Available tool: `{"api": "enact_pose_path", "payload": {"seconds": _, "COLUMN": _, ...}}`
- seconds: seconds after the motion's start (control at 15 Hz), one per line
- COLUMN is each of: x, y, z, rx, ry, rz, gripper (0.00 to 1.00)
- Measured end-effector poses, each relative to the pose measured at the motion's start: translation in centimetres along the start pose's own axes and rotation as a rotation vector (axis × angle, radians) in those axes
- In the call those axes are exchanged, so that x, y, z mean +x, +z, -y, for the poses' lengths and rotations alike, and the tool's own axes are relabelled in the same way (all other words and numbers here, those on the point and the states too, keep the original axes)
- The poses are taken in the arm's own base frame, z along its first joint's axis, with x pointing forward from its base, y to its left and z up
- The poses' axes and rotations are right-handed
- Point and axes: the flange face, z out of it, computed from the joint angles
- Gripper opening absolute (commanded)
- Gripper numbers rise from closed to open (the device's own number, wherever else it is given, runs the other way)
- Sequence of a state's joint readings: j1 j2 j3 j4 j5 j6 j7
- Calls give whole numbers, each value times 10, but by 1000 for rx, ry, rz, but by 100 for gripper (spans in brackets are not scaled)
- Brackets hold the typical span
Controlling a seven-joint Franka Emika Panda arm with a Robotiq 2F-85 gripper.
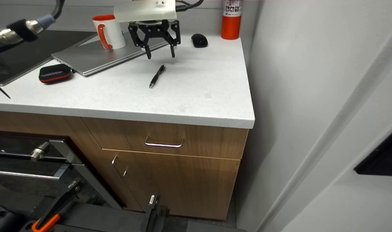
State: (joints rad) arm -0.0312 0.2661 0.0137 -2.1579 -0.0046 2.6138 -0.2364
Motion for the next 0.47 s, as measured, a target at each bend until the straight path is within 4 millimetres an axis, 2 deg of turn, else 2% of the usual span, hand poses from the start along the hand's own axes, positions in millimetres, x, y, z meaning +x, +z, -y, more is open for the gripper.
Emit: {"api": "enact_pose_path", "payload": {"seconds": 0.47, "x": 4, "y": -8, "z": 0, "rx": 17, "ry": -11, "rz": -21, "gripper": 100}}
